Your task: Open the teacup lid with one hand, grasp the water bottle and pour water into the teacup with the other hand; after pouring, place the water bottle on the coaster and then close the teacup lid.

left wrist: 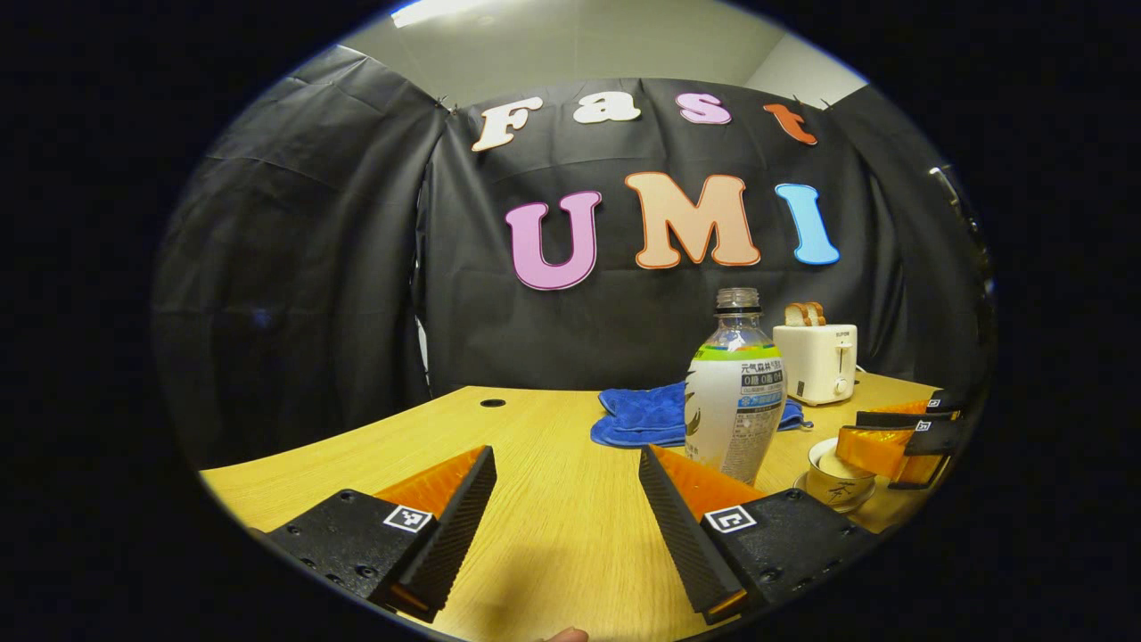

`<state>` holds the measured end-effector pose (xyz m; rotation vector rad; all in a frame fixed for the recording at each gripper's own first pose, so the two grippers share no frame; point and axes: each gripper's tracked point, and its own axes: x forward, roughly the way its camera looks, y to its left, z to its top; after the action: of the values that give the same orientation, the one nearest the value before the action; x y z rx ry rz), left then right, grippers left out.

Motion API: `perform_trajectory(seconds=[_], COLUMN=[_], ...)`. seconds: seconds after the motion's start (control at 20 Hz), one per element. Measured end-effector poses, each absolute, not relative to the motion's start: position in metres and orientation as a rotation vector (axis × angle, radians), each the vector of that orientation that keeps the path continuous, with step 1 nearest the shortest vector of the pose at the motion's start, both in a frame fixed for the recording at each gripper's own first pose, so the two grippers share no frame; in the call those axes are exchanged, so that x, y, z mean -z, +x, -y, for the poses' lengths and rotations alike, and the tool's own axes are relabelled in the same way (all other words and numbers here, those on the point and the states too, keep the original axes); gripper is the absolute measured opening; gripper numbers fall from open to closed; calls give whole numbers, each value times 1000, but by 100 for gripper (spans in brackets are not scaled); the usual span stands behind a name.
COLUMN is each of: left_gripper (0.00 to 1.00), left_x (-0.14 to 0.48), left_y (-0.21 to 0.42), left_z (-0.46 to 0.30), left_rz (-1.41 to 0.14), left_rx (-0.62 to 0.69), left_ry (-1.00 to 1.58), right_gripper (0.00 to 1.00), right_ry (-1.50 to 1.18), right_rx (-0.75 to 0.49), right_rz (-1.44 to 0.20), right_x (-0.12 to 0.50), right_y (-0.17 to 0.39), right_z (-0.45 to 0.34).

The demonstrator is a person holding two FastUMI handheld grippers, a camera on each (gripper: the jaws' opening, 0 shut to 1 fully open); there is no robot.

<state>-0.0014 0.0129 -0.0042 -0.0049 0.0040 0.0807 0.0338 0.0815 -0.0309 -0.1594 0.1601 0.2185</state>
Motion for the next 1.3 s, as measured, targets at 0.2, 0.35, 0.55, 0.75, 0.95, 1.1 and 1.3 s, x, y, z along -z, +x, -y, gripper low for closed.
perform_trajectory(seconds=[0.2,0.35,0.55,0.75,0.95,1.1,1.3], left_gripper=[95,93,94,95,94,94,94], left_x=[5,6,3,4,7,7,8], left_y=[-2,0,1,-1,-6,-8,-9], left_z=[-14,-8,-1,14,37,53,70], left_rz=[-13,-17,-3,-1,-22,-33,-48], left_rx=[-94,-75,-21,41,125,183,230], left_ry=[4,19,20,12,-1,-5,-5], right_gripper=[27,28,29,29,28,27,27], right_ry=[-154,-150,-122,-116,-105,-93,-79], right_rx=[-220,-224,-220,-212,-202,-195,-190], right_rz=[-155,-147,-121,-98,-84,-82,-80], right_x=[28,25,13,1,-7,-10,-11], right_y=[32,29,26,21,19,18,15], right_z=[-81,-81,-77,-68,-58,-50,-40])
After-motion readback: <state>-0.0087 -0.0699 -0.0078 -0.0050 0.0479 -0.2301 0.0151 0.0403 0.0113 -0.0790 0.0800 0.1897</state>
